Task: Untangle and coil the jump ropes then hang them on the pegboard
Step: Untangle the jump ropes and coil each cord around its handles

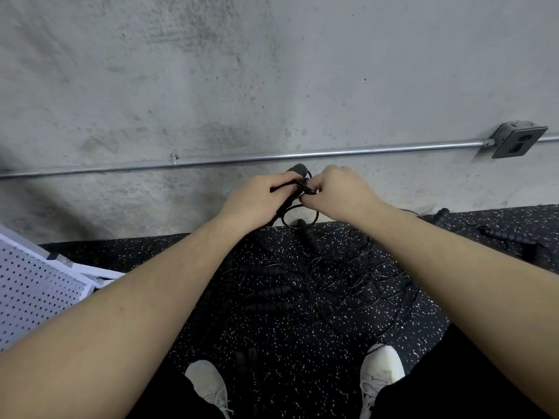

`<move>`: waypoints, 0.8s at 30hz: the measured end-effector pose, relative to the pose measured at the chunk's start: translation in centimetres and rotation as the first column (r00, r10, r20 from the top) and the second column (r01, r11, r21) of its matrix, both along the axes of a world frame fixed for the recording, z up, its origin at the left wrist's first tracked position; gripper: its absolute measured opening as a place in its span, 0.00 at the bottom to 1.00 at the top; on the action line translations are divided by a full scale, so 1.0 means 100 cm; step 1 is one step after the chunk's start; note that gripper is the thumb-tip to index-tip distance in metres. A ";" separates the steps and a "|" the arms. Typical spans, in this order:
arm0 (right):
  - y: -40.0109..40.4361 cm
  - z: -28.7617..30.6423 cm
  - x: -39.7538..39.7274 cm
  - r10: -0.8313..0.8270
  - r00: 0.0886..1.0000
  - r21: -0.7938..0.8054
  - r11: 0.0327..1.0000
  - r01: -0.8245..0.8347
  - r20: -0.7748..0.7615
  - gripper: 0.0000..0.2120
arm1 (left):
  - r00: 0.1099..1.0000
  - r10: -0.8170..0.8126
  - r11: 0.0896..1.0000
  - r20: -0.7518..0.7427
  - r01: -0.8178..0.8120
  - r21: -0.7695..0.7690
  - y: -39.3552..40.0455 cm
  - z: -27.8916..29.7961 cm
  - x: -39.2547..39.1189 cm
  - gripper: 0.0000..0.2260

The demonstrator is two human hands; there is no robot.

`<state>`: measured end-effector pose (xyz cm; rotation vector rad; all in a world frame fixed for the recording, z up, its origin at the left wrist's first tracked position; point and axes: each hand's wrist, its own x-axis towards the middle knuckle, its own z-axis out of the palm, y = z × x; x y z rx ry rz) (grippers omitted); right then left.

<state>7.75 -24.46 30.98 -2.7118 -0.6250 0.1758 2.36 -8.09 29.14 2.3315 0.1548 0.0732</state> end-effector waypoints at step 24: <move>-0.043 0.015 0.004 0.426 0.836 0.529 0.824 -0.201 -0.345 0.10 | 0.968 -0.085 0.418 -0.235 -0.180 -0.891 0.021 0.030 -0.014 0.19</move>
